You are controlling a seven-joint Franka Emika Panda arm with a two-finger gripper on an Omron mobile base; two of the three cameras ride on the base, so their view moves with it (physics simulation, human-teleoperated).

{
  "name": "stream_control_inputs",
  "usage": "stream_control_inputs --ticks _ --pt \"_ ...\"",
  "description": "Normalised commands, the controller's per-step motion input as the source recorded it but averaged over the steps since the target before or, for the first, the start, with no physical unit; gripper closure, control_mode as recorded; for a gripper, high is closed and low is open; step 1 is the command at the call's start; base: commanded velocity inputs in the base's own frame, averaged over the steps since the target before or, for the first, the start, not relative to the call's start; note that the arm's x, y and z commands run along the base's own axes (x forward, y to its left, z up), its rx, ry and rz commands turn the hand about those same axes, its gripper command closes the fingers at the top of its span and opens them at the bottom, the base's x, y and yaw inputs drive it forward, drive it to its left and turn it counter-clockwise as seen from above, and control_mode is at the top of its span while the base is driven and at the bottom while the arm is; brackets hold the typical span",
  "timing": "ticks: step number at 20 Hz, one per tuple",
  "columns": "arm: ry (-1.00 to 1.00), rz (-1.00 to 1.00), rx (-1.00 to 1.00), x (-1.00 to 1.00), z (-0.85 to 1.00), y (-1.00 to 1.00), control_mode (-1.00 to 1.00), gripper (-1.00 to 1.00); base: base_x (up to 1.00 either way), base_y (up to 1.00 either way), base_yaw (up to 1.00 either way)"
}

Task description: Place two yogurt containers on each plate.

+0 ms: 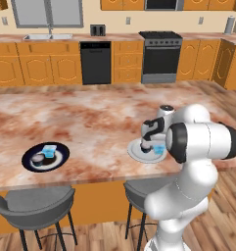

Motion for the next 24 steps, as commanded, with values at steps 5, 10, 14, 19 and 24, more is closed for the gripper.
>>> stream_control_inputs --ticks 5,10,14,19,24 --pt "0.00 0.01 0.07 0.00 -0.25 -0.03 -1.00 1.00 0.00 0.00 0.00" --pt "0.00 0.00 0.02 0.04 -0.19 0.00 -1.00 1.00 0.00 0.00 0.00" --pt "0.00 0.00 0.00 0.00 -0.03 0.01 -1.00 -1.00 0.00 0.00 0.00" --pt "0.00 0.00 0.00 0.00 0.12 0.00 -1.00 -1.00 0.00 0.00 0.00" --pt "0.00 0.00 -0.03 0.00 0.26 0.00 -1.00 -1.00 0.00 0.00 0.00"
